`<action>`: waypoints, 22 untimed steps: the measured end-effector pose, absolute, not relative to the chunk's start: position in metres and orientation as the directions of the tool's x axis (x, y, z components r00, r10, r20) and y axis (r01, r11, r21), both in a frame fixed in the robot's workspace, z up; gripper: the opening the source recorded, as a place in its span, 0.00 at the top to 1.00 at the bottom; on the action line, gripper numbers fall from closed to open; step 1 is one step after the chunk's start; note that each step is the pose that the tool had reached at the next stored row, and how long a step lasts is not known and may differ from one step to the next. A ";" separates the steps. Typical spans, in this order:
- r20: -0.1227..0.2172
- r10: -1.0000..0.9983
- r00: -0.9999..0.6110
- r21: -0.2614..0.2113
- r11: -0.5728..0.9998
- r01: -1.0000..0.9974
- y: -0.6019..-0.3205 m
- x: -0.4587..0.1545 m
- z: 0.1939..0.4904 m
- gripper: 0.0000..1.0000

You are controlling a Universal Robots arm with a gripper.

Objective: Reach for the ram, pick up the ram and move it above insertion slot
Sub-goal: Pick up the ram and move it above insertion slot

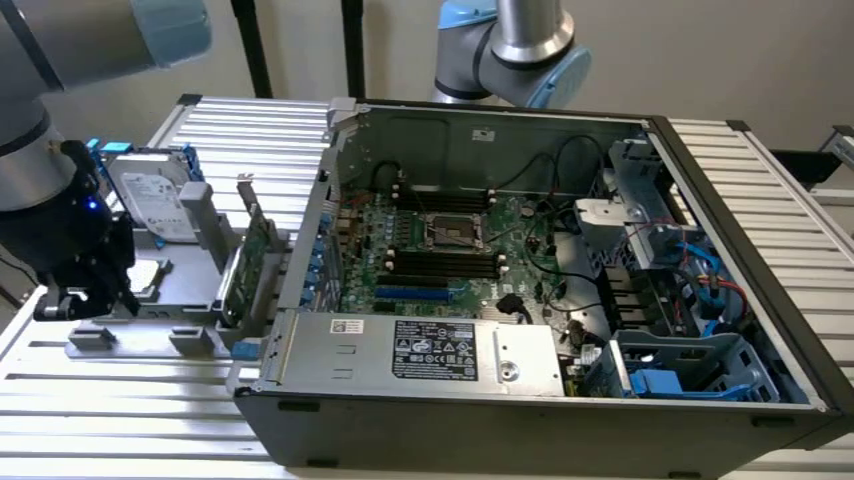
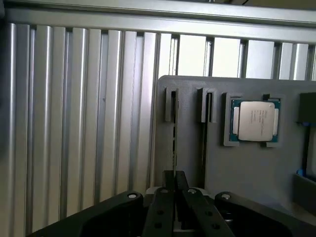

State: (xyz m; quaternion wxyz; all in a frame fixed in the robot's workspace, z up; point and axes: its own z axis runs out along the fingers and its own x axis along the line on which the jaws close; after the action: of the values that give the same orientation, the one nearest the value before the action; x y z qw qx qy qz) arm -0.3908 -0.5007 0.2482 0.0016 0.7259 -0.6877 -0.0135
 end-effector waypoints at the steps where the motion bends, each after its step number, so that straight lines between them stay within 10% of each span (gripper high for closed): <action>1: -0.017 -0.998 0.054 0.021 -0.054 -0.998 -0.501 -0.390 0.253 0.87; 22: -0.017 -0.998 0.054 0.022 -0.054 -0.998 -0.501 -0.321 0.349 0.87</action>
State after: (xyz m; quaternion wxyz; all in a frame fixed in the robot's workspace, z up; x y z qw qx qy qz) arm -0.3213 -0.5007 0.3485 0.0020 0.7258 -0.6877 -0.0139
